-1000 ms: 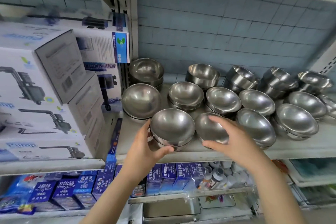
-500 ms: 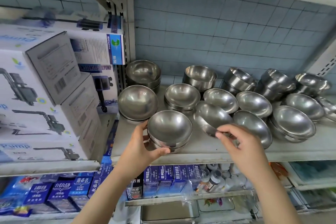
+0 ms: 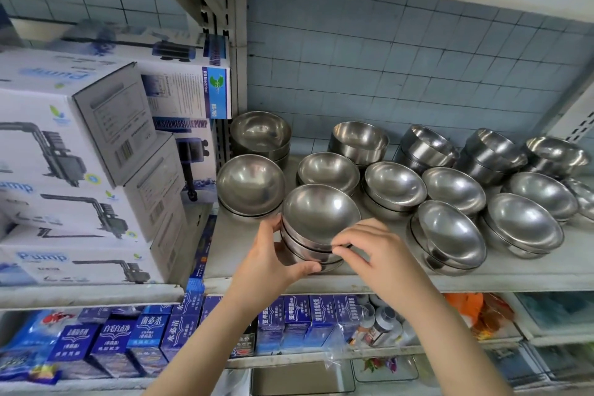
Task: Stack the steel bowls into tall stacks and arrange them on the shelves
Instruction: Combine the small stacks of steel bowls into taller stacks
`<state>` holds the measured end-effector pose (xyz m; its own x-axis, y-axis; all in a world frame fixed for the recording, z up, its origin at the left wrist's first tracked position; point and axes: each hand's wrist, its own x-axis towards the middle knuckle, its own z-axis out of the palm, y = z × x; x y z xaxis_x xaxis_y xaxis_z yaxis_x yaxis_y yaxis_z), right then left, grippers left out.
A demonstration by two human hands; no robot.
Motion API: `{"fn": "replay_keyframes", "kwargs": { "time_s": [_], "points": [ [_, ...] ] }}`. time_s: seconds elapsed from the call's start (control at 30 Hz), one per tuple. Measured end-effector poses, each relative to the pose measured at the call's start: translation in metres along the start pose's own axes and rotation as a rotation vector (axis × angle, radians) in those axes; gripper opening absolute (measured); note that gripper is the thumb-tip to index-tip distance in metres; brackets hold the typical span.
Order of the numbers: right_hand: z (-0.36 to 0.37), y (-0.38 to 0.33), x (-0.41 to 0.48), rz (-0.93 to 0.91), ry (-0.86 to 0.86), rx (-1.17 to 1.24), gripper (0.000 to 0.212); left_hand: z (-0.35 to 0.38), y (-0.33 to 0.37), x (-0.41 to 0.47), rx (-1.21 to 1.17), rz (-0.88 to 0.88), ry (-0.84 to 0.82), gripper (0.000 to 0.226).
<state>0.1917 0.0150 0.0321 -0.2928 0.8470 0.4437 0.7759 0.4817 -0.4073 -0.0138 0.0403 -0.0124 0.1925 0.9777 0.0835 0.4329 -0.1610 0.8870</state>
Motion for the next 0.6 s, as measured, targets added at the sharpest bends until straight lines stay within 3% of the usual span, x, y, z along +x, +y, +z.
{"fn": "replay_keyframes", "kwargs": {
  "time_s": [0.3, 0.5, 0.6],
  "points": [
    [-0.009, 0.007, -0.008, 0.081, -0.016, 0.043, 0.037, 0.005, -0.004, 0.007, 0.011, -0.031, -0.030, 0.104],
    [-0.051, 0.038, -0.038, 0.391, 0.217, -0.210, 0.044, 0.008, -0.005, 0.011, 0.005, -0.051, -0.066, 0.104],
    [-0.062, 0.059, -0.059, 0.602, 0.148, -0.330, 0.038, 0.010, -0.004, 0.014, 0.004, -0.059, -0.080, 0.105]
  ]
}}
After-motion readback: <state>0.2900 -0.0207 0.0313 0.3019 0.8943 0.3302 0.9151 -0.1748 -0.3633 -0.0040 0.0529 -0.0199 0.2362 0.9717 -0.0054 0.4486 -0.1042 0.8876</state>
